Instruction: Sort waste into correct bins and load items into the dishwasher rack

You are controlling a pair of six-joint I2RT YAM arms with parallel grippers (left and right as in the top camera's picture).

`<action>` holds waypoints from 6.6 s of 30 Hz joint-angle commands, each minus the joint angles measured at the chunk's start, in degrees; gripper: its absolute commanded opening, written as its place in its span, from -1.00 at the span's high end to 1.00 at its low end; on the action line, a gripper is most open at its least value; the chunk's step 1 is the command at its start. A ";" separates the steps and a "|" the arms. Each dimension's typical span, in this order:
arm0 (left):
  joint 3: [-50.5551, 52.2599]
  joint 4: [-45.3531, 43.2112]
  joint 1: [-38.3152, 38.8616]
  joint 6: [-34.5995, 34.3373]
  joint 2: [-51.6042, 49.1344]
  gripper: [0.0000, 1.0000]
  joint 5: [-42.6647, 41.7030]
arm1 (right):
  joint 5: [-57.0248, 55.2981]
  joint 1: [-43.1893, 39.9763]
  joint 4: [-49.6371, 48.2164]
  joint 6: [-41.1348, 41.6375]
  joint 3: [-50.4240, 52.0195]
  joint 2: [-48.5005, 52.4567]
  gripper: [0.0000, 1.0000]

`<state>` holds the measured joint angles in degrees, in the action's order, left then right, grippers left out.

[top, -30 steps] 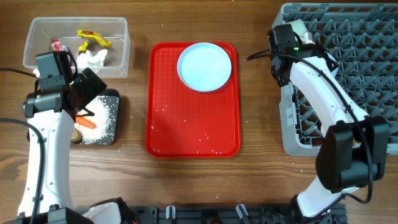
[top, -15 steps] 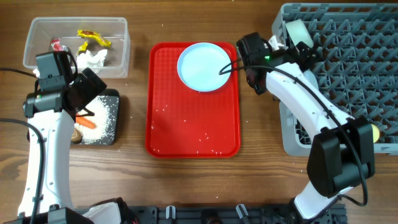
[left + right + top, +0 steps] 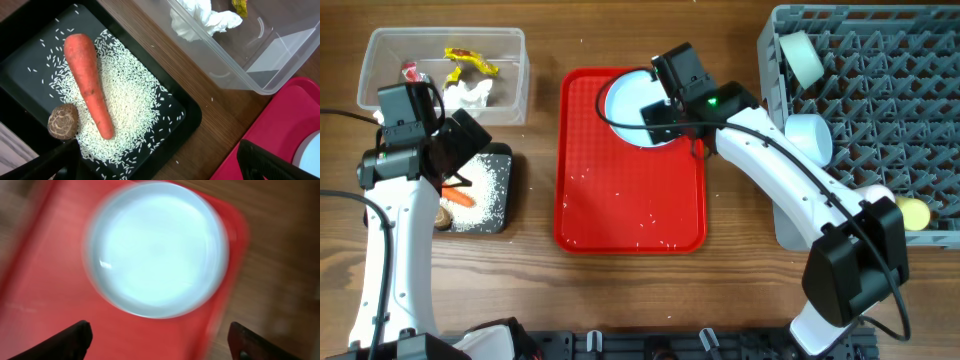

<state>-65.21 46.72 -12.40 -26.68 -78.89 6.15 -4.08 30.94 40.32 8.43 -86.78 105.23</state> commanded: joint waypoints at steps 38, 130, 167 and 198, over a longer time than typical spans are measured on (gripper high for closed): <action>-0.79 -0.13 -0.24 0.50 0.35 -1.00 0.35 | 8.13 -4.83 -10.29 47.19 2.05 18.05 0.92; -0.79 -0.13 -0.24 0.52 0.35 -1.00 0.35 | 7.76 -25.31 14.16 -1.77 0.81 -39.56 -1.00; -0.79 -0.13 -0.26 0.52 0.35 -1.00 0.35 | 12.46 -27.52 -44.22 -6.51 85.05 -99.45 -1.00; 18.78 -29.16 7.26 10.23 22.05 -1.00 -8.50 | 12.44 -27.36 -40.96 -6.91 86.49 -104.63 -0.99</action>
<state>-54.98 25.10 -7.66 -23.46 -64.88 -0.10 8.88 3.44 -0.47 1.21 -0.38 1.04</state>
